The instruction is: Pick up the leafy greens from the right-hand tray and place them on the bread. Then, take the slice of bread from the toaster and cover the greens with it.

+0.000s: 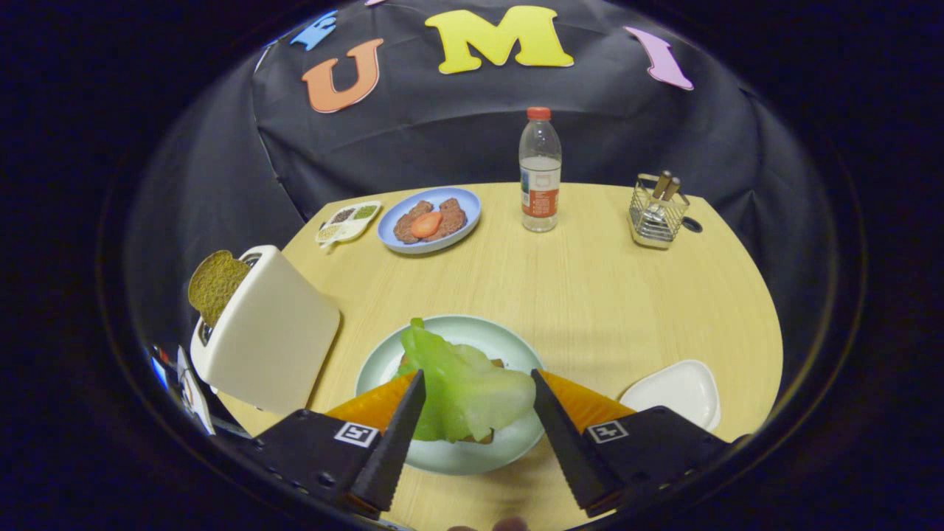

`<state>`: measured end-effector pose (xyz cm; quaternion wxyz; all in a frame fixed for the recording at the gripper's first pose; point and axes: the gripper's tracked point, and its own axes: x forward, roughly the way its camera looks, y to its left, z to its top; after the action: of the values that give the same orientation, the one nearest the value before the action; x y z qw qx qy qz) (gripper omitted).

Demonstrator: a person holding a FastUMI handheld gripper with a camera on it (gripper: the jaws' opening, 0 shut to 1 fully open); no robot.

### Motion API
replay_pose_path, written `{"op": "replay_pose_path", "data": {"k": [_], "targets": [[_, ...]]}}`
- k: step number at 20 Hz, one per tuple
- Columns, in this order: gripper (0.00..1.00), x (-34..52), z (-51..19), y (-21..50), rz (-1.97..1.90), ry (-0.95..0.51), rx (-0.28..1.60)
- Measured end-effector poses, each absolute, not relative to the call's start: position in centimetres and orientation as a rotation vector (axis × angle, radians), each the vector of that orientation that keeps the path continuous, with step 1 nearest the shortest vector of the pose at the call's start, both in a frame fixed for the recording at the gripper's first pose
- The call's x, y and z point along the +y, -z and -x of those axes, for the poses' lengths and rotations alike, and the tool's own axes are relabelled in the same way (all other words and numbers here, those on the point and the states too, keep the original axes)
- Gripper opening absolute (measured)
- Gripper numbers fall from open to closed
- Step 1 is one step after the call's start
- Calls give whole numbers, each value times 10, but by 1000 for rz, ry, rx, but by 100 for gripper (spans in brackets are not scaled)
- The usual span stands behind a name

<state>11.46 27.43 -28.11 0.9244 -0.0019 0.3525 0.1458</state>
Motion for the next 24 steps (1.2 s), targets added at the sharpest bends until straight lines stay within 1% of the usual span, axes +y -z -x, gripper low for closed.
{"op": "replay_pose_path", "data": {"k": [1, 3, 7, 16, 21, 24], "targets": [[95, 273, -116, 274, 19, -293, 691], [96, 272, -118, 259, 42, -289, 634], [96, 273, -113, 235, 44, -289, 578], [96, 289, -83, 135, 25, -220, 357], [96, 364, -45, 108, 81, -304, 286], [96, 420, -21, 110, 60, -365, 288]]}}
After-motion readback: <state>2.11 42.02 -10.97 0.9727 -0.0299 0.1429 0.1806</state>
